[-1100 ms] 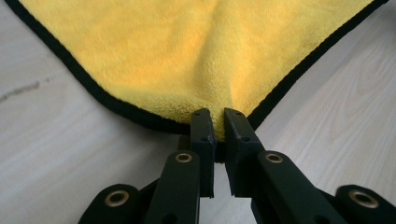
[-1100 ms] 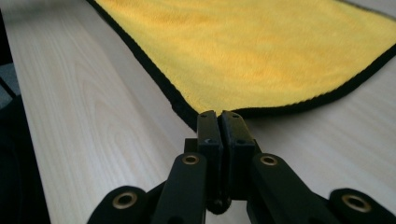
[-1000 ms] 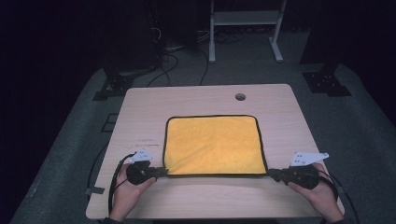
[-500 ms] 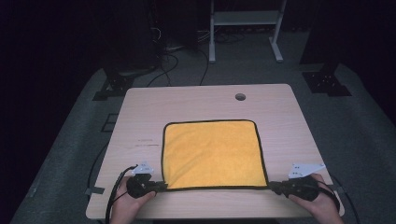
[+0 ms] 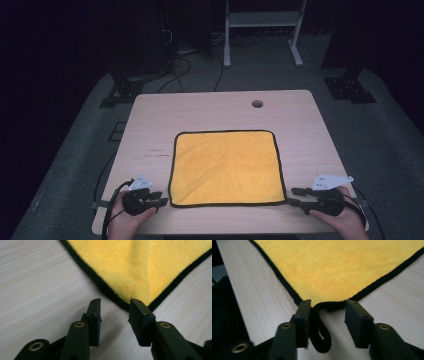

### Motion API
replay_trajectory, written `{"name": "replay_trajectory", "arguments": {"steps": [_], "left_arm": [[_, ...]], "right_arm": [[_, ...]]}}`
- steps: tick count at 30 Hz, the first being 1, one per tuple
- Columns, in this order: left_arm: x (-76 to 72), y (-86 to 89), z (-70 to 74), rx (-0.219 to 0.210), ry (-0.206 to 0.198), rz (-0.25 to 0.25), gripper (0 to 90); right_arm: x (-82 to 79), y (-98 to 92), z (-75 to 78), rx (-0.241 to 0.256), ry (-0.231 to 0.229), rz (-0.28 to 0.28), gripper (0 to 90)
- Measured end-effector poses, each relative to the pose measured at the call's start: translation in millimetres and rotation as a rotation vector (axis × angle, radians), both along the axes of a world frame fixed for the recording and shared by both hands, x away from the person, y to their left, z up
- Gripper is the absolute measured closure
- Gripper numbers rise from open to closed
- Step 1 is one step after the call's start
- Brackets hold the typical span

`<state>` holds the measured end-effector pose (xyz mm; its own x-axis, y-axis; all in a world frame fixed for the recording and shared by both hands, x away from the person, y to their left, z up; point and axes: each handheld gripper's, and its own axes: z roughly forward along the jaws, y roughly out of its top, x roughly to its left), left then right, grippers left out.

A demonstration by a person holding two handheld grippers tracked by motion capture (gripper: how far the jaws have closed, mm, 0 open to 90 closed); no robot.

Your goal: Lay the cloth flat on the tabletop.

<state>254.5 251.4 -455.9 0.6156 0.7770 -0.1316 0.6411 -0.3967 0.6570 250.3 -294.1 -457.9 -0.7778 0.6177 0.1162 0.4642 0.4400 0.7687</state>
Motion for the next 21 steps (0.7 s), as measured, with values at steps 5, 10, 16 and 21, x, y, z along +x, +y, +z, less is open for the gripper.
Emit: {"name": "replay_trajectory", "arguments": {"steps": [5, 10, 16, 21], "left_arm": [[3.1, 5.8, 3.2, 0.000, -0.044, 0.032, 51.1], [14.7, 2.0, 4.6, 0.008, -0.075, 0.037, 45.6], [32.5, -1.0, 6.0, 0.003, -0.078, 0.048, 42.8], [52.9, -4.3, 9.1, 0.008, -0.096, 0.062, 40.7]], "right_arm": [[8.2, -6.7, 10.5, 0.042, -0.053, -0.037, 45.3], [22.6, -16.3, 19.0, 0.060, -0.097, -0.087, 41.9], [53.2, -28.9, 14.0, 0.034, -0.090, -0.175, 39.7], [79.2, -33.7, 2.2, 0.001, -0.056, -0.238, 38.4]]}}
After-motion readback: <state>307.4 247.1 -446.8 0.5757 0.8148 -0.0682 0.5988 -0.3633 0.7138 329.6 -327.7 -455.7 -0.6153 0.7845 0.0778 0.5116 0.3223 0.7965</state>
